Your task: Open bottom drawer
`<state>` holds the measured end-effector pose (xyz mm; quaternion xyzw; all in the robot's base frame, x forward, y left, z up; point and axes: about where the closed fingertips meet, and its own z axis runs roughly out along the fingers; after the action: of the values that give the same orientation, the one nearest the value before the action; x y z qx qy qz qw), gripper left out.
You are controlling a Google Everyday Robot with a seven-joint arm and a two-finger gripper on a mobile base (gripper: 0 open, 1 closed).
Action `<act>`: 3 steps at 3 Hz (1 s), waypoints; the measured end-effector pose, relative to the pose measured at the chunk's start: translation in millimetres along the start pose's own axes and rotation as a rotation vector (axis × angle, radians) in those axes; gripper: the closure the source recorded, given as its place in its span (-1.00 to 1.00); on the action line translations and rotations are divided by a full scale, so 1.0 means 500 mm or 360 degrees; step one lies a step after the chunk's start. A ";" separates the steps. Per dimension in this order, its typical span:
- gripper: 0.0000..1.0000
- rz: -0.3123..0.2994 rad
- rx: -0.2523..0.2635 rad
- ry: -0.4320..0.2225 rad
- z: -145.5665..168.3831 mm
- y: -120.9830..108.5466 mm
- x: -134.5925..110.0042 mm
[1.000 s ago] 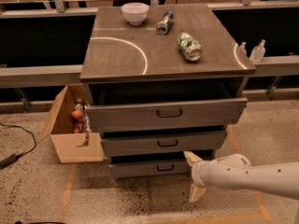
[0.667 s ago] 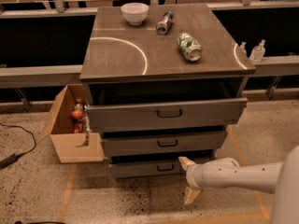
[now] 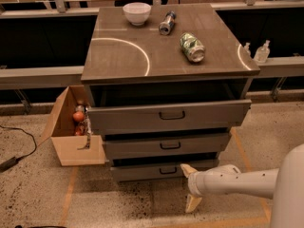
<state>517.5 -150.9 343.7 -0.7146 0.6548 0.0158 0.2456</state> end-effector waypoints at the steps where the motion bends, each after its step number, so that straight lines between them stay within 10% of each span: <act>1: -1.00 0.0024 -0.0006 -0.0041 0.026 0.008 0.006; 3: -1.00 0.0089 -0.0021 -0.0117 0.150 0.001 0.083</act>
Offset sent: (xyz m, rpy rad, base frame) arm 0.0351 -0.0294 -0.1004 0.1130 0.0449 -0.0475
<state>545.6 -161.7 263.2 -0.6966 0.6650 0.0532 0.2642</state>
